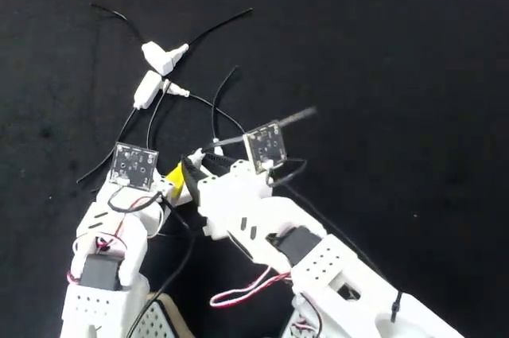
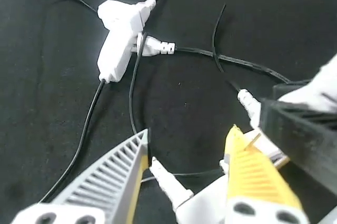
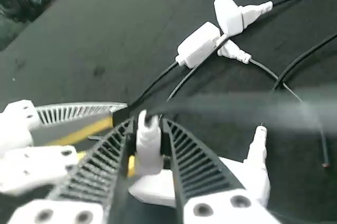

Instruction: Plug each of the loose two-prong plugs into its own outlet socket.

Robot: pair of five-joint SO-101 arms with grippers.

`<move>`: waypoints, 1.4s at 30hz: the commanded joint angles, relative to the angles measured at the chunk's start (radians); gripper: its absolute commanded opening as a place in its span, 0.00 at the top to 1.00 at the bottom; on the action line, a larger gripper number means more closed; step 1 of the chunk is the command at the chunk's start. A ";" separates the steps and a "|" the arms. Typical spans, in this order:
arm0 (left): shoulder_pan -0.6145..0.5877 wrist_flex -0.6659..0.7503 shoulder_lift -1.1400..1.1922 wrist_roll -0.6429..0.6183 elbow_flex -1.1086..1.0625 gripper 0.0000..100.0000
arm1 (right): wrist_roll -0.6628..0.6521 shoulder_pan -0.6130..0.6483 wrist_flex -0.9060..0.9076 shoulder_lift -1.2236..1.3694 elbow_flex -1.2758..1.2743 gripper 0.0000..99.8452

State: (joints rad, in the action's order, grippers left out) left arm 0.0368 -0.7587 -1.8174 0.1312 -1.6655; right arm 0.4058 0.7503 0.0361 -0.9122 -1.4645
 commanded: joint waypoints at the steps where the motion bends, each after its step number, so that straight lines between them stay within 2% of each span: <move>1: -0.033 0.046 -0.008 0.005 0.007 0.77 | -0.014 0.000 0.087 0.004 0.028 0.99; 8: -0.041 0.041 -0.008 0.011 0.004 0.77 | -0.014 -0.008 0.241 0.004 0.105 0.99; 12: -0.042 0.037 -0.008 0.011 0.004 0.77 | -0.015 -0.063 0.302 0.004 0.148 0.99; 15: -0.084 0.037 -0.008 0.011 0.010 0.77 | -0.075 -0.094 0.462 0.005 0.225 0.99; 19: -0.136 0.029 -0.008 0.006 0.013 0.77 | -0.141 -0.098 0.772 0.013 0.357 0.99; 24: -0.206 -0.129 -0.008 0.012 0.015 0.77 | -0.143 -0.098 1.016 0.013 0.430 0.99; 27: -0.216 -0.275 -0.008 0.026 0.045 0.76 | -0.143 -0.098 1.042 0.013 0.404 0.99; 29: -0.222 -0.379 -0.008 0.081 0.104 0.77 | -0.143 -0.097 1.037 0.013 0.372 0.99; 33: -0.222 -0.585 -0.008 0.141 0.197 0.77 | -0.144 -0.097 0.902 0.013 0.272 0.99; 36: -0.275 -0.586 -0.008 0.144 0.180 0.77 | -0.181 -0.074 0.822 0.013 0.203 0.99; 42: -0.427 -0.468 -0.008 0.144 0.090 0.77 | -0.187 -0.081 0.813 0.013 0.176 0.99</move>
State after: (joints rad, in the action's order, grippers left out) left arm -0.3268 -1.2835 -1.8267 0.2662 -1.5673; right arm 0.2263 0.6705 0.8661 -0.9091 -1.2835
